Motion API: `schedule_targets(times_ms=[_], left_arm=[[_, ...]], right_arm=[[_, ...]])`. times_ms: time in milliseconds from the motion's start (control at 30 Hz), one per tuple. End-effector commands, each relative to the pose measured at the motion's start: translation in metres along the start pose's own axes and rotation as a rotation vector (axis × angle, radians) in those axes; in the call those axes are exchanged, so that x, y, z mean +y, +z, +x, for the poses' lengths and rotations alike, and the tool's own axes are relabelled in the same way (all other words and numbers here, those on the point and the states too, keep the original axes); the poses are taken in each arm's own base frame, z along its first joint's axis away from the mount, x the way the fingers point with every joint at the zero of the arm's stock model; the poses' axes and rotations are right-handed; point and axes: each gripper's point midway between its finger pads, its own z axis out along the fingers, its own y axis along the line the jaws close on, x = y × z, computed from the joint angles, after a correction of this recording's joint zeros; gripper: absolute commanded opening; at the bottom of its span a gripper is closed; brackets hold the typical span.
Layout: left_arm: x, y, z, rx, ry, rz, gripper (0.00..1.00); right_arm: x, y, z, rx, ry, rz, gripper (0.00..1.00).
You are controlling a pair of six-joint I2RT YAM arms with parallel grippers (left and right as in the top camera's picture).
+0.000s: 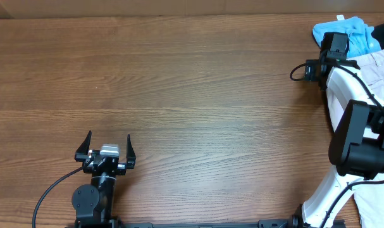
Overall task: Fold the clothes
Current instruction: 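Grasp the waistband of the beige shorts with the right gripper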
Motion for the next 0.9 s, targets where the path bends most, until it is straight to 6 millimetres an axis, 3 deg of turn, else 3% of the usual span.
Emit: schedule_targets(times_ms=[0,333,633,700,767,867], left_arm=[[-0.001,0.0,0.002,0.004,0.012,0.001,1.0],[-0.001,0.0,0.002,0.004,0.012,0.001,1.0],[-0.001,0.0,0.002,0.004,0.012,0.001,1.0],[-0.001,0.0,0.002,0.004,0.012,0.001,1.0],[-0.001,0.0,0.002,0.004,0.012,0.001,1.0],[-0.001,0.0,0.002,0.004,0.012,0.001,1.0]], right_arm=[[-0.003,0.005,0.002,0.012,0.009,0.021,1.0],[-0.018,0.018,0.019,0.071,-0.015,0.157,1.0],[-0.013,0.027,0.021,0.069,-0.016,0.155,0.99],[-0.013,0.027,0.02,0.066,-0.014,0.156,0.86],[-0.014,0.028,0.019,0.062,-0.01,0.157,0.66],[-0.014,0.028,0.017,0.055,-0.006,0.158,0.48]])
